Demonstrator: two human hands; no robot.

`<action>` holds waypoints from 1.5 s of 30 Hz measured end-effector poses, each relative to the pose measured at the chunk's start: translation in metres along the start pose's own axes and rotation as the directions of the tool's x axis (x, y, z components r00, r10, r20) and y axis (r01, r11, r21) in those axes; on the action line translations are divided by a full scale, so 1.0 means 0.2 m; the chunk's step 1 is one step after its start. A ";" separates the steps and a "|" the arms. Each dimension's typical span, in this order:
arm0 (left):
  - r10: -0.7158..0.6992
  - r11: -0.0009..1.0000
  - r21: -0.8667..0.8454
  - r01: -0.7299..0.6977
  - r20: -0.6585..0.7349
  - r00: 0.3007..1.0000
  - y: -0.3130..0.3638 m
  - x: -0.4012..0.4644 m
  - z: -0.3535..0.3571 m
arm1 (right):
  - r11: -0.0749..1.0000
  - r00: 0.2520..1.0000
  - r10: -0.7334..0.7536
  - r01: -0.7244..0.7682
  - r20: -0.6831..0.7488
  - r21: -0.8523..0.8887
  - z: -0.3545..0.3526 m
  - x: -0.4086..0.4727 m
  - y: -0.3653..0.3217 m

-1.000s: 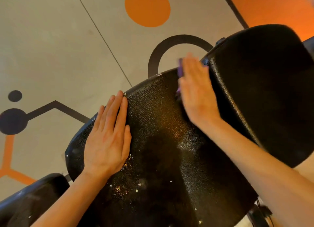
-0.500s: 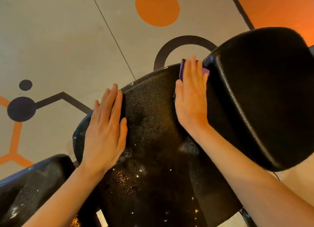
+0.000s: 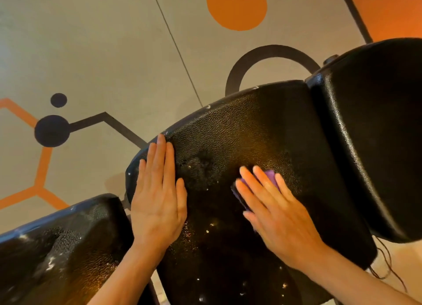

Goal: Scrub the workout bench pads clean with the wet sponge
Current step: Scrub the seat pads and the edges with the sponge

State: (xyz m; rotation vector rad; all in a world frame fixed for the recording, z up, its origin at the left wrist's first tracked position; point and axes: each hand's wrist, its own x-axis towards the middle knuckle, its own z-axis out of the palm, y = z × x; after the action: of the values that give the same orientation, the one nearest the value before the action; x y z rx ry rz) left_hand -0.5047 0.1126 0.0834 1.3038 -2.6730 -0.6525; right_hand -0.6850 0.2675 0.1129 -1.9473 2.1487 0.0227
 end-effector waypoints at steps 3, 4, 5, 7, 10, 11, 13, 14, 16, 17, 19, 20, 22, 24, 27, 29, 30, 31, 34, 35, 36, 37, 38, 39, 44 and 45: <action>0.006 1.000 -0.010 -0.006 -0.008 1.000 -0.01 0.00 0.00 | 0.990 0.976 0.140 -0.142 -0.167 -0.004 -0.07 0.50 -0.03; 0.004 1.000 -0.011 -0.004 -0.011 1.000 -0.01 0.00 0.00 | 0.983 0.960 0.175 -0.182 -0.218 -0.012 -0.10 0.65 -0.04; 0.007 1.000 -0.005 -0.007 -0.012 1.000 0.00 0.00 0.00 | 0.977 0.951 0.199 -0.211 -0.235 -0.025 -0.11 0.73 -0.05; 0.022 1.000 0.004 -0.022 -0.023 0.999 -0.01 -0.01 0.00 | 0.980 0.965 0.155 -0.176 -0.210 -0.087 -0.07 0.61 -0.04; 0.042 0.999 0.012 -0.042 -0.044 0.998 -0.01 -0.01 0.00 | 0.993 0.997 0.073 -0.075 -0.027 -0.087 -0.01 0.08 -0.09; 0.043 0.999 0.018 -0.042 -0.049 0.998 -0.01 -0.01 0.00 | 0.995 0.999 0.039 -0.036 0.025 -0.091 -0.01 -0.03 -0.08; 0.043 0.999 0.015 -0.042 -0.056 0.998 -0.01 0.00 0.00 | 0.996 0.999 0.045 -0.046 -0.013 -0.073 0.00 0.04 -0.01; 0.042 0.999 0.010 -0.041 -0.056 0.998 0.00 0.00 0.00 | 0.990 0.988 0.133 -0.137 -0.080 -0.037 -0.01 0.19 0.01; 0.035 0.999 0.015 -0.034 -0.060 0.998 0.00 0.00 0.01 | 0.945 0.923 0.328 -0.322 -0.204 0.060 -0.08 0.51 0.07; 0.033 0.999 0.020 -0.032 -0.058 0.998 -0.01 -0.01 0.01 | 0.923 0.896 0.384 -0.372 -0.220 0.096 -0.10 0.59 0.08; 0.036 0.999 0.026 -0.035 -0.056 0.998 -0.01 -0.01 0.01 | 0.928 0.905 0.373 -0.367 -0.204 0.070 -0.06 0.49 0.08; 0.038 0.999 0.028 -0.037 -0.057 0.998 -0.01 -0.01 0.01 | 0.938 0.924 0.346 -0.344 -0.162 0.041 -0.03 0.33 0.07; 0.038 0.999 0.033 -0.036 -0.059 0.998 0.00 -0.01 0.01 | 0.952 0.951 0.305 -0.305 -0.051 0.023 0.01 -0.04 -0.01; 0.031 0.999 0.036 -0.028 -0.067 0.997 0.00 -0.01 0.01 | 0.967 0.968 0.252 -0.252 0.016 0.024 0.01 -0.19 0.00; 0.035 0.999 0.018 -0.034 -0.072 0.997 0.00 -0.01 0.01 | 0.956 0.956 0.285 -0.278 -0.073 0.094 -0.04 0.16 0.10; 0.034 0.999 0.011 -0.034 -0.084 0.996 0.00 -0.01 0.01 | 0.927 0.915 0.369 -0.351 -0.164 0.130 -0.10 0.46 0.16; 0.035 0.999 0.011 -0.034 -0.084 0.996 0.00 -0.01 0.01 | 0.914 0.898 0.399 -0.376 -0.183 0.150 -0.11 0.53 0.17; 0.037 0.999 0.012 -0.036 -0.083 0.996 0.00 -0.01 0.00 | 0.912 0.897 0.404 -0.380 -0.181 0.156 -0.09 0.51 0.16; 0.041 0.999 0.013 -0.040 -0.075 0.996 0.00 -0.01 0.00 | 0.969 0.968 0.246 -0.245 -0.052 0.029 -0.01 0.10 0.00; 0.040 0.999 0.015 -0.039 -0.075 0.996 0.00 -0.01 0.00 | 0.987 0.987 0.162 -0.162 0.001 -0.005 0.00 -0.05 -0.06; 0.037 0.999 0.016 -0.036 -0.077 0.996 0.00 -0.01 -0.01 | 0.995 0.995 0.091 -0.090 0.040 -0.041 0.01 -0.14 -0.09; 0.036 0.999 0.014 -0.035 -0.078 0.996 0.00 -0.01 -0.01 | 0.997 0.997 0.055 -0.052 0.052 -0.053 0.02 -0.13 -0.08; 0.037 0.999 0.012 -0.036 -0.075 0.996 0.00 -0.01 -0.01 | 0.997 0.998 0.060 -0.059 0.035 -0.048 0.01 -0.04 -0.06; 0.039 0.999 0.012 -0.038 -0.070 0.997 0.00 -0.01 -0.01 | 0.994 0.994 0.105 -0.105 -0.008 -0.020 0.00 0.12 -0.05; 0.055 0.998 0.015 -0.054 -0.063 0.996 0.00 -0.01 -0.02 | 0.955 0.935 0.292 -0.296 -0.201 0.012 -0.03 0.53 -0.10; 0.064 0.998 -0.011 -0.064 -0.057 0.996 -0.01 -0.02 -0.02 | 0.972 0.963 0.220 -0.230 -0.155 -0.044 0.01 0.40 -0.13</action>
State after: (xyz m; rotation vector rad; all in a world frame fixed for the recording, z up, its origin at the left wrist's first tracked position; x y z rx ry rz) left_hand -0.5002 0.1129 0.0875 1.2093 -2.6486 -0.6146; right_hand -0.6667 0.1858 0.1004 -1.7768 2.4865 -0.0175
